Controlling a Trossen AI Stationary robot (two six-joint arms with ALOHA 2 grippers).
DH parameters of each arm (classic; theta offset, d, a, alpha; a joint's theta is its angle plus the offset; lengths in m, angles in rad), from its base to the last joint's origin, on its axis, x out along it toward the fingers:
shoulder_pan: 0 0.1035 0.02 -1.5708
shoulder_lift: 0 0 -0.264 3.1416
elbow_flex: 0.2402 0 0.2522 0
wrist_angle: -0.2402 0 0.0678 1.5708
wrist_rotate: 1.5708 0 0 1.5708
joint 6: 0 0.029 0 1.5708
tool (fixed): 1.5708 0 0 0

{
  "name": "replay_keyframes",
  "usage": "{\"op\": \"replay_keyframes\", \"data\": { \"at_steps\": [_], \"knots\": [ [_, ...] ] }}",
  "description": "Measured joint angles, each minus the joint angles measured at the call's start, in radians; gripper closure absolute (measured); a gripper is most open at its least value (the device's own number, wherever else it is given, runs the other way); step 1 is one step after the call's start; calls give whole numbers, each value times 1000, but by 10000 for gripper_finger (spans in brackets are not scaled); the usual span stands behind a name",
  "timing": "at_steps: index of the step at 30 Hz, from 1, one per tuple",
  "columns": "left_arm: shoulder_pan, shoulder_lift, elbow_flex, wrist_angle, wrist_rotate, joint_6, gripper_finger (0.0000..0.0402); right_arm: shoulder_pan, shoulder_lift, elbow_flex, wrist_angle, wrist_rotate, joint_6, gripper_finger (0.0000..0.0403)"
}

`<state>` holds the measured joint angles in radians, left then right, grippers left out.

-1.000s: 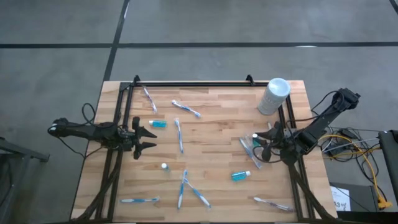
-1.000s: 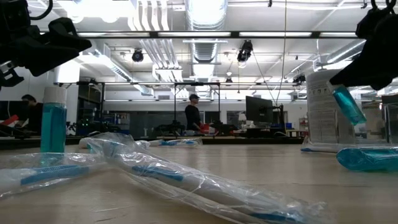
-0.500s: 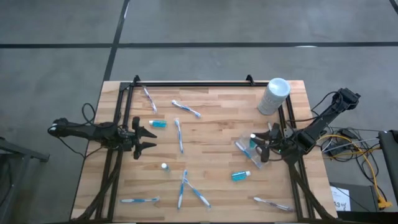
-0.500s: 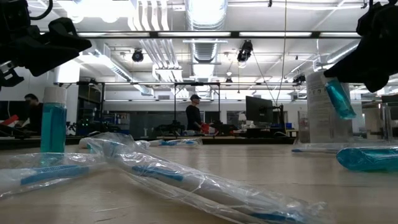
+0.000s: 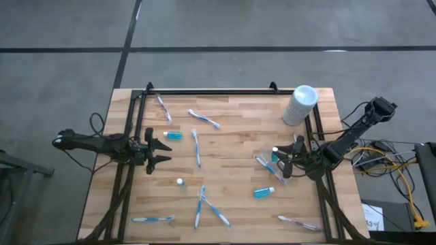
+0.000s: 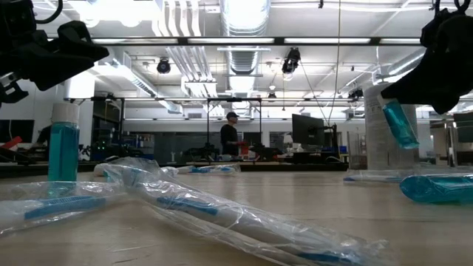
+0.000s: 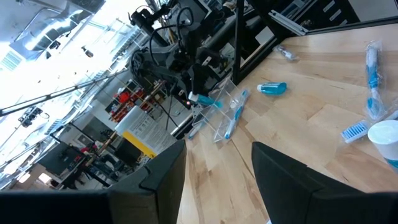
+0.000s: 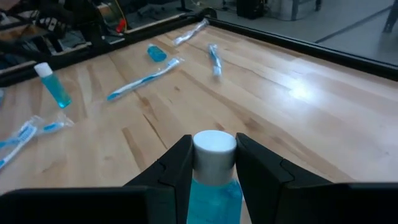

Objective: Pick & Place toothbrushing station
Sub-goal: Put the blue mouthwash into the middle section of the transparent organizer

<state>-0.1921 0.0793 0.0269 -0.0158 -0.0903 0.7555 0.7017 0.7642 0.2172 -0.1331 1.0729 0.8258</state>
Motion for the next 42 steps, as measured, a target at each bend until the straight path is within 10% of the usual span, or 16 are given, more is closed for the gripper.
{"op": "replay_keyframes", "data": {
  "at_steps": [42],
  "knots": [
    [0,0,0,0,0,0,213,-267,447,66,667,-283,-338,298]
  ]
}}
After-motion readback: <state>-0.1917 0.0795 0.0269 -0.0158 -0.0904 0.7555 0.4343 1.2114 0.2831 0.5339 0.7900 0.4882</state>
